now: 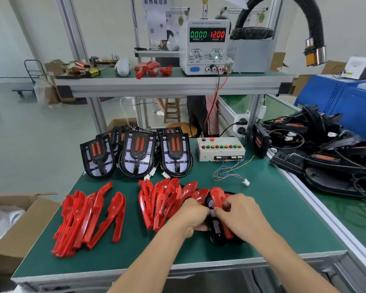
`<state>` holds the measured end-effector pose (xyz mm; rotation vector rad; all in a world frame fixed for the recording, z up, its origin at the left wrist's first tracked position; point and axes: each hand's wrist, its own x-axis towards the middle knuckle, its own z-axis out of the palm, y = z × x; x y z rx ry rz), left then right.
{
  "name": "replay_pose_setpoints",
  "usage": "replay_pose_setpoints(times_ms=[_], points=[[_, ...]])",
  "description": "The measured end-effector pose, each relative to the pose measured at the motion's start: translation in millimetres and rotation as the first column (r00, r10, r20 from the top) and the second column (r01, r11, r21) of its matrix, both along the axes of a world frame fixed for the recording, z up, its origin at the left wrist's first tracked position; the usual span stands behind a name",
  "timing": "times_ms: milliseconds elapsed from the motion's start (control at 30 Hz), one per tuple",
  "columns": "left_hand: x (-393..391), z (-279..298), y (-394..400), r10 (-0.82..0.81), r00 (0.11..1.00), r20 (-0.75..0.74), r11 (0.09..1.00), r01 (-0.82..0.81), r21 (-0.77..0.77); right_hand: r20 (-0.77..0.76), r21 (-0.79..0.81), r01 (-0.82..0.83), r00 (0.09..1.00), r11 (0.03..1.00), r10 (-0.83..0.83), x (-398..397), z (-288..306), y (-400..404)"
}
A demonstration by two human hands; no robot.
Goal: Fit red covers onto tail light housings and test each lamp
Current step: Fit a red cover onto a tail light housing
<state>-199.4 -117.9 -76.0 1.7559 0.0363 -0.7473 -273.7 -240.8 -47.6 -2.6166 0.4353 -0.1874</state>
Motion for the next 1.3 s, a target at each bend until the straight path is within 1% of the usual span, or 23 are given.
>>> replay_pose_setpoints(times_ms=[67,167,233,300,400,500,633,700,833,967,1067,1200,1300], points=[[0,2,0,0.014,0.996,-0.089,0.997,-0.021,-0.076,-0.015,-0.005,-0.006,1.0,1.0,0.006,-2,0,1],[0,7,3,-0.009,0.972,-0.236,0.988,-0.028,-0.152,-0.022,-0.033,-0.012,1.0,0.999,0.011,-7,1,2],[1,7,3,-0.038,0.959,-0.282,0.977,-0.024,-0.213,-0.018,-0.069,-0.02,1.0,0.997,0.018,-9,3,1],[0,6,5,-0.057,0.953,-0.297,0.961,-0.028,-0.274,-0.007,-0.103,-0.024,1.0,0.994,0.024,-11,3,0],[-1,4,9,-0.057,0.963,-0.263,0.956,-0.023,-0.292,0.008,-0.12,-0.035,0.999,0.992,0.036,-13,3,0],[-1,1,11,-0.025,0.981,-0.192,0.955,-0.034,-0.296,0.025,-0.069,-0.05,0.998,0.996,0.052,-12,5,-4],[-4,4,15,-0.046,0.99,-0.136,0.93,-0.008,-0.368,0.124,-0.011,-0.027,0.992,1.0,0.028,-9,7,-4],[-6,6,16,-0.053,0.993,-0.106,0.915,0.006,-0.403,0.167,-0.046,-0.033,0.985,0.998,0.041,-7,4,1],[-7,6,21,0.006,0.997,-0.078,0.907,-0.039,-0.419,0.207,-0.116,-0.011,0.978,0.993,0.035,-7,-6,7],[-8,1,25,0.019,0.993,-0.118,0.89,-0.071,-0.45,0.281,-0.16,-0.032,0.957,0.987,0.077,-15,-17,9],[-9,0,27,0.019,0.989,-0.146,0.871,-0.088,-0.483,0.304,-0.287,-0.037,0.944,0.957,0.128,-19,-23,9],[-11,-4,24,0.073,0.995,-0.066,0.898,-0.094,-0.429,0.38,-0.417,-0.021,0.904,0.909,0.195,-28,-36,17],[-13,-8,22,0.097,0.995,0.019,0.902,-0.079,-0.425,0.431,-0.415,-0.005,0.88,0.91,0.201,-32,-46,16]])
